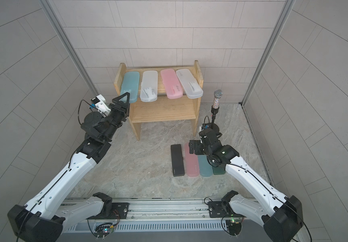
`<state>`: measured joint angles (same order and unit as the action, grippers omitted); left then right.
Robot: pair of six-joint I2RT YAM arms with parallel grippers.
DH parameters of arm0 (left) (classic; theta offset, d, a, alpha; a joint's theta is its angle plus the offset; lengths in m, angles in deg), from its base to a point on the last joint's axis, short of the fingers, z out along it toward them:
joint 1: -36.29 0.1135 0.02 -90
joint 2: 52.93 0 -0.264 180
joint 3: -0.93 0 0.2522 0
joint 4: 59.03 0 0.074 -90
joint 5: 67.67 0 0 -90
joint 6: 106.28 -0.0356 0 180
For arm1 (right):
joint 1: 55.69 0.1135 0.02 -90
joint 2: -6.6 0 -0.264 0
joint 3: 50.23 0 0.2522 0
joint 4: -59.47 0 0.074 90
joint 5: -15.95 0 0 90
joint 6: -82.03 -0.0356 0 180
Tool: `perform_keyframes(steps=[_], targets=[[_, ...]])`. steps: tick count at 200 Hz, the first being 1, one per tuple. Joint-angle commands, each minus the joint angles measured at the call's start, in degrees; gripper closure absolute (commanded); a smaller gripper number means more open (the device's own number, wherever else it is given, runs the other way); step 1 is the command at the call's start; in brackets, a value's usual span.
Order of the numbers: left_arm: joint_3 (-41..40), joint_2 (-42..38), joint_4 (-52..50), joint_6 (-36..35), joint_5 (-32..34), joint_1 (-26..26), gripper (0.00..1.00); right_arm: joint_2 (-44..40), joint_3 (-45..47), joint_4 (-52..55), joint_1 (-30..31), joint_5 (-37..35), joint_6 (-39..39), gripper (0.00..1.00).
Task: Remove the pencil cases from the shelf
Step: Pick up the pencil case from the shelf.
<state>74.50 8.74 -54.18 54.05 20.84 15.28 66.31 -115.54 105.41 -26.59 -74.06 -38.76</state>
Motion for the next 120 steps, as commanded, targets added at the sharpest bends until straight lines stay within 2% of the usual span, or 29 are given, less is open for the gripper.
perform_keyframes(steps=[1,42,71,95,103,120], targets=[[-1.0,-2.5,1.8,-1.2,-0.2,0.3,0.56,0.2,-2.0,1.7,-0.3,0.1,0.9,0.0],[-3.8,-6.5,1.5,-2.6,0.2,0.4,0.76,-0.3,-3.4,2.8,-0.3,0.5,0.8,0.0],[-4.1,-9.4,2.9,-4.1,-2.7,0.3,0.92,-2.7,-5.4,5.8,-0.2,0.0,1.8,0.0],[-5.1,-13.2,4.3,-7.1,-5.4,0.3,0.97,-7.3,-7.9,8.7,-0.2,-0.7,1.7,0.0],[-6.5,-15.2,4.9,-8.5,-5.8,0.3,1.0,-9.3,-8.5,9.4,0.0,-0.6,1.1,0.0],[-11.3,-21.5,6.6,-12.0,-5.6,0.3,1.0,-13.9,-9.7,10.6,0.9,-0.4,-0.4,0.0]])
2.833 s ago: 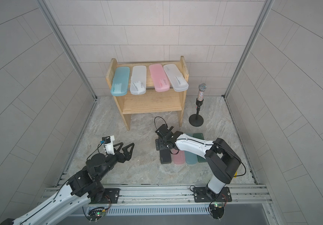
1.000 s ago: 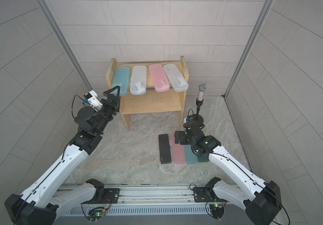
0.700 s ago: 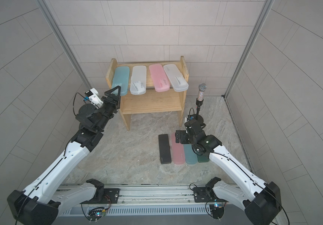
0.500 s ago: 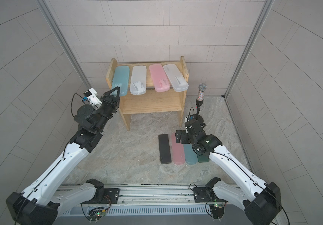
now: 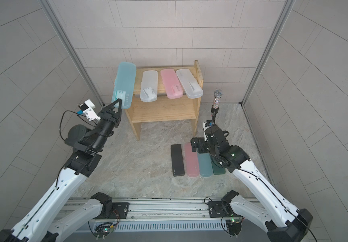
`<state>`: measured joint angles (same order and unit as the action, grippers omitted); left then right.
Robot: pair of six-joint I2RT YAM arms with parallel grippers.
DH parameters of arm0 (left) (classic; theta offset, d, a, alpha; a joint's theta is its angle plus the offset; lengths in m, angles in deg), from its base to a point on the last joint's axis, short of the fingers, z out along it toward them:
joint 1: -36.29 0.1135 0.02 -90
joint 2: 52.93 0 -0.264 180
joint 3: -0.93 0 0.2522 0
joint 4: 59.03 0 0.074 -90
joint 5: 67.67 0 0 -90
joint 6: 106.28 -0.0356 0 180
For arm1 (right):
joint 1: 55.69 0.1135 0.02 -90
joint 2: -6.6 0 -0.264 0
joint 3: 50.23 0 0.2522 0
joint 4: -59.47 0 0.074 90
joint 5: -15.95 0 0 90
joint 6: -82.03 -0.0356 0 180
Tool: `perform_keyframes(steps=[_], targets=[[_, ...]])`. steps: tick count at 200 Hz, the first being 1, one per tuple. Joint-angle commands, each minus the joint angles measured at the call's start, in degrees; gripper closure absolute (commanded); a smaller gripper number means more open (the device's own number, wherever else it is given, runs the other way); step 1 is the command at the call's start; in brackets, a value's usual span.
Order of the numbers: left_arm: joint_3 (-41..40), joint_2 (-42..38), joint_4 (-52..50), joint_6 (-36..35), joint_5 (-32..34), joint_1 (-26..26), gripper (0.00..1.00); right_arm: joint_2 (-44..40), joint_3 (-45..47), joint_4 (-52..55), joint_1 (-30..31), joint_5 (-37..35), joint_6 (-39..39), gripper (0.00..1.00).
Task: Remove the pencil cases from the shelf
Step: Pick up the pencil case from the shelf.
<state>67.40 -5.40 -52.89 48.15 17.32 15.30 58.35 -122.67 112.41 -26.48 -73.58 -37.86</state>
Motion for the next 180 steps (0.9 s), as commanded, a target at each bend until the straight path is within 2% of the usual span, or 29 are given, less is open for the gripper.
perform_keyframes(steps=[1,33,52,77,95,110,123,146,180], targets=[[-4.6,-7.7,5.4,-6.3,-2.0,0.2,1.0,-6.3,-2.6,3.6,0.8,-0.8,-1.3,0.0],[-16.4,-19.7,8.6,-14.5,-3.4,0.2,1.0,-12.7,-3.9,3.8,3.3,1.4,-5.6,0.0],[-24.4,-26.1,13.0,-17.0,-5.4,0.3,1.0,-14.9,-3.4,0.1,5.5,5.0,-9.2,0.0],[-29.4,-31.9,13.1,-19.4,-9.3,0.2,1.0,-14.5,-2.4,-6.7,11.0,6.2,-13.2,0.0],[-32.0,-34.7,13.3,-21.2,-11.1,0.2,1.0,-10.4,-4.0,-9.8,18.0,1.9,-12.8,0.0],[-34.0,-37.4,12.2,-22.5,-10.6,0.2,1.0,-4.8,-7.2,-11.4,26.3,-4.6,-10.6,0.0],[-35.3,-39.4,11.0,-24.2,-10.0,0.1,1.0,0.8,-10.5,-12.6,30.4,-6.9,-9.7,0.0],[-35.6,-41.2,8.5,-27.7,-11.7,0.1,1.0,9.4,-14.7,-17.1,33.8,-7.1,-10.0,0.0],[-37.4,-43.4,6.2,-30.6,-13.8,0.0,1.0,17.6,-18.6,-24.4,35.8,-6.9,-11.1,0.0]])
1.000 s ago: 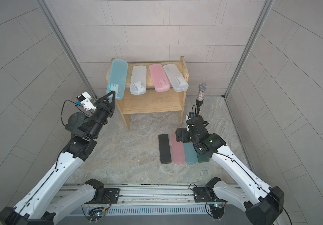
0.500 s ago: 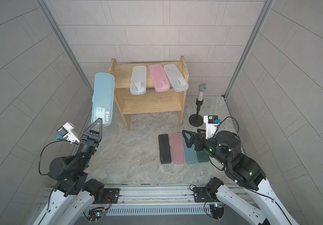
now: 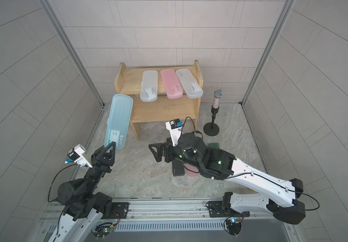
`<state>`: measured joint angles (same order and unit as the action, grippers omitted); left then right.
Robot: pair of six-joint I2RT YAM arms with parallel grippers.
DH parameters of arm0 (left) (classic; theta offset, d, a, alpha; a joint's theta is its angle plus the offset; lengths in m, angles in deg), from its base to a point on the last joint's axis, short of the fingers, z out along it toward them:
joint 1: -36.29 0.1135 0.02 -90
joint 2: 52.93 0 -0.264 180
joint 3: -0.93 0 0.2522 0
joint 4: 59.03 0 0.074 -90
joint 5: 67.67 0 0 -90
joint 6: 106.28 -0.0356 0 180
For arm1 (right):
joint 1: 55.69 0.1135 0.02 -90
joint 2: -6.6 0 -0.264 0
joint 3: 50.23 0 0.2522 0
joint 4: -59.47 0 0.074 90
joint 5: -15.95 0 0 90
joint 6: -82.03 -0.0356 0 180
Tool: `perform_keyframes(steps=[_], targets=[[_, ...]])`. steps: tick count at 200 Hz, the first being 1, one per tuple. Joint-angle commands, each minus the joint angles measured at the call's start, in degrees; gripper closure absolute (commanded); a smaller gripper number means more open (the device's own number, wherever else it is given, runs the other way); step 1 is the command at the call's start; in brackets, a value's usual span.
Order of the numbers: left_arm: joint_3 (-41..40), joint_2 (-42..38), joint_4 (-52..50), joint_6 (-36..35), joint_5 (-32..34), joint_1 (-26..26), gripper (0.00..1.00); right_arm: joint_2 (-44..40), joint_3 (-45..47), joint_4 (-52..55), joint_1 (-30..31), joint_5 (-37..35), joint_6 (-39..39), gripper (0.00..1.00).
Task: Remove the pencil cases from the shelf
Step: Pick up the pencil case from the shelf, then place the pencil case at the center of the board.
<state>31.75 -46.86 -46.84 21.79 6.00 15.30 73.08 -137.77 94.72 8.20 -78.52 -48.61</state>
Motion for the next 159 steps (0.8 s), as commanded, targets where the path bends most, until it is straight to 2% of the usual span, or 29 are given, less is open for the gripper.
perform_keyframes(steps=[1,31,81,110,159], targets=[[-1.8,-2.0,0.2,-4.3,-2.5,0.1,1.0,3.0,-3.7,-6.8,1.1,-2.0,-0.3,0.0],[-4.1,-5.8,0.1,-6.3,-0.7,0.1,1.0,7.5,-8.4,-9.1,2.7,-2.0,-0.1,0.0],[-4.9,-5.8,1.8,-6.9,-1.0,0.1,1.0,14.1,-15.5,-8.1,3.4,-2.6,0.1,0.0],[-5.4,-5.9,3.5,-6.9,-2.0,0.1,1.0,16.7,-18.4,-7.9,4.7,-5.7,0.8,0.0],[-6.6,-5.9,5.9,-7.3,-2.3,0.1,1.0,21.6,-24.5,-6.0,4.8,-5.5,0.9,0.0]])
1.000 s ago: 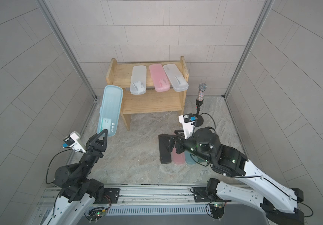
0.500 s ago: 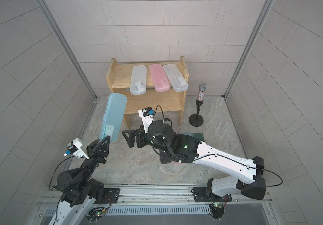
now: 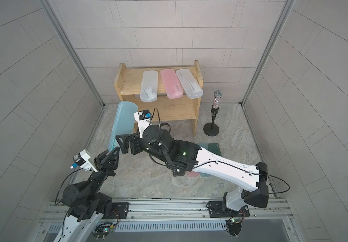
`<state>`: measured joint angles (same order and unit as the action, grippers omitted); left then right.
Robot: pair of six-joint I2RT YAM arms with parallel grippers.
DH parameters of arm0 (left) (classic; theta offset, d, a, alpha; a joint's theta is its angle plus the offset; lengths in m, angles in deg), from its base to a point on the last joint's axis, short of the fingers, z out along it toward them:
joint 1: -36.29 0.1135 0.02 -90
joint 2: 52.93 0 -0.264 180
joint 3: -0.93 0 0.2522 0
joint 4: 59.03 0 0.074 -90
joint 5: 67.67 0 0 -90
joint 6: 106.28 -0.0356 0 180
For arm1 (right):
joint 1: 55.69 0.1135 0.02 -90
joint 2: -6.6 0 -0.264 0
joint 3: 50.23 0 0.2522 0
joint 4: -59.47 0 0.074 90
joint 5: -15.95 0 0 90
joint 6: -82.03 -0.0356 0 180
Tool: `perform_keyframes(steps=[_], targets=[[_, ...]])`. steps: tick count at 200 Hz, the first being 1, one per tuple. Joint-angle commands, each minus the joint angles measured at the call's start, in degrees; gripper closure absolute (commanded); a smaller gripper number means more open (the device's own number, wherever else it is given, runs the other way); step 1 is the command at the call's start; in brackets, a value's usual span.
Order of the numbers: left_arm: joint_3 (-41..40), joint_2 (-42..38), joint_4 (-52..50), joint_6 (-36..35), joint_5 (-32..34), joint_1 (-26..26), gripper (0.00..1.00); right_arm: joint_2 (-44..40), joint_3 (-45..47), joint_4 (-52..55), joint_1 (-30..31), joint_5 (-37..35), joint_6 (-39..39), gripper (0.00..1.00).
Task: Remove the pencil cases from the shelf
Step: Place the pencil case at the center of the board.
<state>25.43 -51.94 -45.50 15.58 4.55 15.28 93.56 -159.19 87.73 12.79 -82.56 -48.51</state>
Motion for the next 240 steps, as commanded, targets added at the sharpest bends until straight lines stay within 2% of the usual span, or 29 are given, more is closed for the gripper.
perform_keyframes(steps=[1,181,222,240], targets=[[-0.3,-0.8,4.7,-1.0,-0.9,0.1,1.0,1.2,-3.2,1.0,0.2,-1.5,0.8,0.0],[-1.8,-0.8,8.6,-3.0,-3.0,0.1,1.0,9.6,-13.0,5.4,0.2,-5.6,2.7,0.0],[-1.8,-0.8,8.1,-3.0,-2.7,0.1,1.0,8.2,-10.9,4.3,0.2,-7.6,3.1,0.19],[-1.8,-0.8,7.7,-3.0,-2.7,0.1,0.94,7.3,-9.9,4.2,0.2,-8.7,3.6,0.31]])
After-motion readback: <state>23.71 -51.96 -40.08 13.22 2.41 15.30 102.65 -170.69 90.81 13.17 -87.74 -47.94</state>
